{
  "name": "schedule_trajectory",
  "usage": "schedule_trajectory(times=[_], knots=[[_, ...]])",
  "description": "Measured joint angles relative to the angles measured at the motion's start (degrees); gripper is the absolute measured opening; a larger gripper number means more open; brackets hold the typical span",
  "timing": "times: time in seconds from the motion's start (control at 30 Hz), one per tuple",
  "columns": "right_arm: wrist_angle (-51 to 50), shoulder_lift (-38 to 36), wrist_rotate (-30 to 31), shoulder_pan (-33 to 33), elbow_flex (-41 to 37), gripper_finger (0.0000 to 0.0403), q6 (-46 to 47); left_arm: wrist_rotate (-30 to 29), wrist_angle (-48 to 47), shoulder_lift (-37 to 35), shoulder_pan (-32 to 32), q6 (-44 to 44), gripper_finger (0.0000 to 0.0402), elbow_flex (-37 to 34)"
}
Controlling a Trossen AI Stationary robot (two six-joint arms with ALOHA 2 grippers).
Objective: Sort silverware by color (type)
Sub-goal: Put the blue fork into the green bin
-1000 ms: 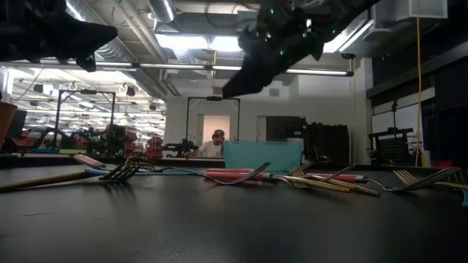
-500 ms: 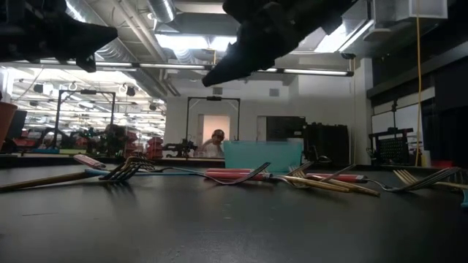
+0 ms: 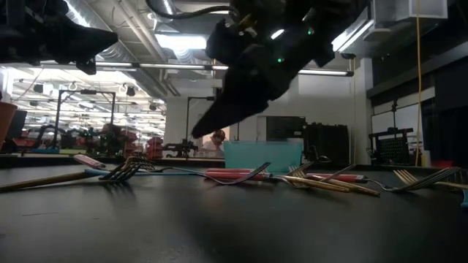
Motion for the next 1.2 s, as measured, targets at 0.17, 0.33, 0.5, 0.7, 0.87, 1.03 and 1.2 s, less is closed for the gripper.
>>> schedule_trajectory(times=[0.17,0.33,0.5,0.7,0.87,1.03,1.2], knots=[[1.5,2.1,-2.4,0.0,0.0,0.0211,0.2,0.0,0.0,0.0,0.0,0.0,0.0,0.0],[3.8,4.0,-4.1,0.0,0.0,0.0211,1.3,0.1,-0.1,0.0,0.0,0.0,0.0,0.0],[4.7,4.6,-4.8,0.0,0.0,0.0211,1.3,0.1,-0.5,0.1,0.0,0.0,0.0,0.0],[4.9,5.0,-3.8,0.0,0.0,0.0211,1.2,0.1,-1.4,0.1,0.0,0.0,0.0,0.0],[7.1,7.2,-3.9,0.0,0.0,0.0211,1.2,0.0,-1.5,0.1,0.0,0.0,0.0,0.0],[8.6,7.9,-4.5,0.0,0.0,0.0211,1.2,-0.1,-1.5,0.1,0.0,0.0,0.0,0.0],[9.2,8.9,-4.4,-0.2,0.0,0.0211,1.3,-0.1,-1.5,0.1,0.0,0.0,0.0,0.0]])
